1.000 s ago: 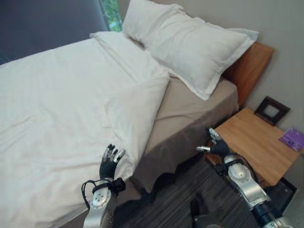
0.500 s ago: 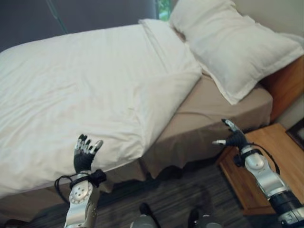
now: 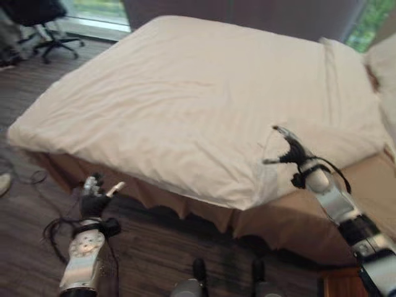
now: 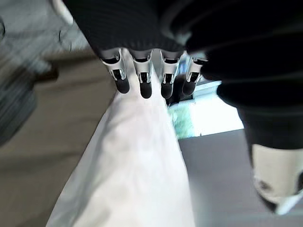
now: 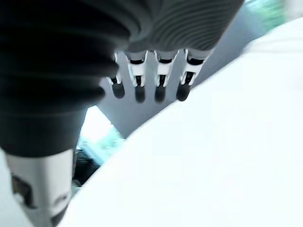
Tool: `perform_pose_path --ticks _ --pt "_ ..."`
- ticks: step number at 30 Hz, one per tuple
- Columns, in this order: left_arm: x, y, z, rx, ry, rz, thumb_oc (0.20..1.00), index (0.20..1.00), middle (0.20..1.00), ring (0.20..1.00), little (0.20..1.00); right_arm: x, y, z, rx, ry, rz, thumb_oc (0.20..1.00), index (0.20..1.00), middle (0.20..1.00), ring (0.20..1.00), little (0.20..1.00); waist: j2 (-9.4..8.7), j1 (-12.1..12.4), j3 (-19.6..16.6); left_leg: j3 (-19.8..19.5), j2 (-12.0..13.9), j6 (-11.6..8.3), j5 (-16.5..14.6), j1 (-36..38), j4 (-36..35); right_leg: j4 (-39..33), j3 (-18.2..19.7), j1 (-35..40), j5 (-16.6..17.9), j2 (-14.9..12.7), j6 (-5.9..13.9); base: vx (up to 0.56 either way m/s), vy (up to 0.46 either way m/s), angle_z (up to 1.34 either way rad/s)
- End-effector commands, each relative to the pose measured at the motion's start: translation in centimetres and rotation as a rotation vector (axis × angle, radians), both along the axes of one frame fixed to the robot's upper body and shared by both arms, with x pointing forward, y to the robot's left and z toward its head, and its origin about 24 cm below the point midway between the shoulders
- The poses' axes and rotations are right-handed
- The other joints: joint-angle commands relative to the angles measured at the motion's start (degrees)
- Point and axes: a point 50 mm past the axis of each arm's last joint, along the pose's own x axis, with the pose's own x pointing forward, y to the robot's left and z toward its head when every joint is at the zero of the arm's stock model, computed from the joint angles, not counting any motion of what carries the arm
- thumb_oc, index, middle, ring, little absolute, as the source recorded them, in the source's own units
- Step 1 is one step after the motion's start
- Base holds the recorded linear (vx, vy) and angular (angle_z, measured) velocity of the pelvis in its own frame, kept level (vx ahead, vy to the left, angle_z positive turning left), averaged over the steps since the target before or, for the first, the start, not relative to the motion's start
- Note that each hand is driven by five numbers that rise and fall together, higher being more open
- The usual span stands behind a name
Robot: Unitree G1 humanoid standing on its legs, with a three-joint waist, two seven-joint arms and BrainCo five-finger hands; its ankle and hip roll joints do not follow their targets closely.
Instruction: Making the bed.
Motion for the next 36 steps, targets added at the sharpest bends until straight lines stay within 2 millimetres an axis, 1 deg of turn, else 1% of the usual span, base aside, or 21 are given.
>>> perform_pose_path --ticks 1,3,6,10,11,12,13,14,16,17,18,19,21,22,26,27,29,30,31,33,36 --pt "2.0 0.6 3.7 0.074 -0.134 -0.047 1.000 1.000 1.000 1.000 1.000 1.6 0.1 4.6 -0.080 -0.170 -0.044 1.000 1.000 1.000 1.000 1.000 -2.45 -0.8 0.1 -0.6 6.7 -3.73 -4.3 5.5 0.4 1.5 -1.6 -0.8 -1.0 -3.4 0.11 0.07 -0.122 0.11" --pt "2.1 1.1 4.1 0.073 -0.149 -0.037 1.000 1.000 1.000 1.000 1.000 2.6 -0.1 5.4 -0.166 -0.183 -0.078 1.000 1.000 1.000 1.000 1.000 -2.14 -0.2 0.4 -0.9 7.3 -4.26 -3.6 4.8 0.2 1.3 -2.2 -1.0 -1.0 -3.1 0.04 0.02 -0.106 -0.27" --pt "2.2 1.9 5.0 0.087 -0.177 -0.022 1.000 1.000 1.000 1.000 1.000 3.7 -0.3 7.6 -0.299 -0.227 -0.122 1.000 1.000 1.000 1.000 1.000 -1.54 0.7 1.2 -1.4 8.1 -5.06 -2.7 3.1 0.1 1.3 -2.6 -2.0 -1.3 -2.4 -0.09 -0.02 -0.105 -0.16" --pt "2.9 2.3 6.5 0.092 -0.238 -0.022 1.000 1.000 1.000 1.000 1.000 4.8 -1.5 9.8 -0.435 -0.261 -0.207 1.000 1.000 1.000 1.000 1.000 -0.73 1.7 2.8 -2.5 8.9 -5.99 -1.4 0.0 0.1 1.3 -3.0 -4.1 -1.3 -1.7 -0.28 -0.05 -0.093 0.01" --pt "3.0 2.3 6.5 0.090 -0.241 -0.021 1.000 1.000 1.000 1.000 1.000 4.9 -1.5 9.9 -0.436 -0.264 -0.207 1.000 1.000 1.000 1.000 1.000 -0.63 1.6 2.8 -2.6 9.0 -6.02 -1.3 -0.2 0.1 1.3 -3.0 -4.3 -1.2 -1.7 -0.32 -0.08 -0.098 0.07" --pt "3.2 2.6 7.3 0.082 -0.281 -0.016 1.000 1.000 1.000 1.000 1.000 5.1 -2.4 11.1 -0.499 -0.282 -0.256 1.000 1.000 1.000 1.000 1.000 -0.08 2.1 3.6 -2.9 9.2 -6.46 -0.5 -2.1 0.1 1.3 -3.3 -5.7 -1.3 -1.3 -0.51 -0.05 -0.064 0.07" --pt "3.2 2.5 7.3 0.081 -0.282 -0.016 1.000 1.000 1.000 1.000 1.000 5.1 -2.4 11.1 -0.499 -0.282 -0.255 1.000 1.000 1.000 1.000 1.000 -0.04 2.1 3.6 -3.0 9.2 -6.47 -0.5 -2.2 0.1 1.3 -3.4 -5.7 -1.3 -1.3 -0.52 -0.08 -0.145 0.11" --pt "3.5 2.6 7.9 0.073 -0.316 -0.016 1.000 1.000 1.000 1.000 1.000 5.3 -3.1 11.3 -0.518 -0.279 -0.291 1.000 1.000 1.000 1.000 1.000 0.41 2.4 4.5 -3.4 9.6 -6.91 0.2 -4.0 0.1 1.3 -3.4 -7.2 -1.2 -1.0 -0.60 -0.03 -0.085 0.15" --pt "3.5 2.8 7.8 0.071 -0.313 -0.013 1.000 1.000 1.000 1.000 1.000 5.3 -3.5 11.4 -0.539 -0.280 -0.302 1.000 1.000 1.000 1.000 1.000 0.62 2.4 4.6 -3.6 9.9 -7.14 0.5 -4.9 0.1 1.3 -3.5 -8.0 -1.1 -0.9 -0.59 -0.02 -0.112 0.20" --pt "6.5 2.3 6.8 0.088 -0.225 0.009 1.000 1.000 1.000 1.000 1.000 5.9 -2.4 9.9 -0.552 -0.234 -0.301 1.000 1.000 1.000 1.000 1.000 0.62 1.0 5.0 -3.2 10.3 -7.68 1.0 -6.0 0.1 1.3 -3.3 -9.3 -0.9 -0.5 -0.41 -0.02 -0.148 0.14" --pt "8.4 1.8 8.7 0.083 -0.285 -0.004 1.000 1.000 1.000 1.000 1.000 6.1 -2.7 10.2 -0.585 -0.237 -0.332 1.000 1.000 1.000 1.000 1.000 0.86 1.5 5.1 -3.6 10.5 -7.97 1.4 -7.1 0.1 1.3 -3.5 -10.2 -0.8 -0.2 -0.42 -0.03 -0.161 0.15" --pt "9.3 1.6 9.7 0.041 -0.334 0.010 1.000 1.000 1.000 1.000 1.000 6.3 -3.1 9.8 -0.595 -0.212 -0.357 1.000 1.000 1.000 1.000 1.000 0.86 1.4 5.3 -3.7 10.7 -8.31 1.8 -7.8 0.1 1.3 -3.5 -10.8 -0.8 -0.1 -0.30 -0.04 -0.153 0.11" --pt "12.2 0.1 10.9 -0.013 -0.344 -0.004 1.000 1.000 1.000 1.000 1.000 6.7 -2.6 9.7 -0.621 -0.187 -0.372 1.000 1.000 1.000 1.000 1.000 1.03 0.8 5.9 -4.3 11.0 -8.87 2.8 -9.8 0.1 1.3 -3.4 -12.5 -0.6 0.4 -0.25 -0.06 -0.167 0.19" --pt "13.7 -0.7 11.9 -0.011 -0.337 -0.020 1.000 1.000 1.000 1.000 1.000 6.9 -2.6 9.9 -0.635 -0.185 -0.388 1.000 1.000 1.000 1.000 1.000 1.23 0.7 6.2 -4.5 11.1 -9.08 3.3 -10.9 0.1 1.3 -3.4 -13.4 -0.4 0.6 -0.23 -0.07 -0.152 0.23" --pt "17.3 -3.2 15.0 -0.006 -0.300 -0.064 1.000 1.000 1.000 1.000 1.000 7.2 -2.4 9.4 -0.666 -0.131 -0.422 1.000 1.000 1.000 1.000 1.000 2.41 0.1 7.3 -4.3 11.8 -9.81 4.2 -13.5 0.1 1.3 -3.0 -15.6 -0.4 0.9 0.05 -0.07 -0.103 0.04" --pt "17.4 -3.2 15.1 -0.005 -0.302 -0.065 1.000 1.000 1.000 1.000 1.000 7.2 -2.4 9.4 -0.665 -0.132 -0.423 1.000 1.000 1.000 1.000 1.000 2.38 0.2 7.4 -4.3 11.8 -9.82 4.2 -13.6 0.1 1.3 -3.0 -15.6 -0.4 0.9 0.04 -0.06 -0.073 -0.11" --pt "18.4 -4.4 15.2 -0.020 -0.263 -0.081 1.000 1.000 1.000 1.000 1.000 7.2 -2.5 7.8 -0.668 -0.066 -0.431 1.000 1.000 1.000 1.000 1.000 3.27 -0.4 7.9 -4.2 12.0 -9.94 5.0 -14.5 0.1 1.3 -2.4 -16.9 0.1 1.1 0.05 -0.10 -0.067 -0.12" --pt "18.7 -4.9 15.1 -0.007 -0.239 -0.093 1.000 1.000 1.000 1.000 1.000 7.2 -2.7 7.2 -0.671 -0.043 -0.439 0.501 0.501 0.501 0.501 0.501 3.63 -0.4 7.8 -3.9 12.1 -9.99 4.9 -14.3 0.1 1.3 -2.1 -16.9 0.0 1.2 0.10 -0.05 -0.025 -0.10" --pt "18.7 -4.9 15.1 -0.007 -0.239 -0.093 1.000 1.000 1.000 1.000 1.000 7.2 -2.7 7.2 -0.671 -0.043 -0.439 0.200 0.200 0.200 0.200 0.200 3.63 -0.4 7.8 -3.8 12.1 -9.99 4.9 -14.2 0.1 1.3 -2.1 -16.9 0.0 1.2 0.10 -0.04 -0.010 -0.11" --pt "19.1 -5.8 14.5 -0.004 -0.204 -0.118 1.000 1.000 1.000 1.000 1.000 7.1 -3.3 6.3 -0.698 -0.009 -0.457 0.200 0.200 0.200 0.200 0.200 4.23 -1.1 7.9 -3.3 12.2 -9.97 5.0 -13.7 0.1 1.3 -1.5 -16.9 0.1 1.0 0.18 -0.08 0.006 -0.09" --pt "19.2 -6.2 14.6 -0.002 -0.200 -0.120 1.000 1.000 1.000 1.000 1.000 7.1 -3.3 6.4 -0.687 -0.012 -0.460 0.200 0.200 0.200 0.200 0.200 4.40 -1.8 7.8 -2.8 12.0 -9.81 4.7 -12.6 0.1 1.3 -1.0 -16.3 0.1 1.0 0.18 -0.04 0.060 -0.05"
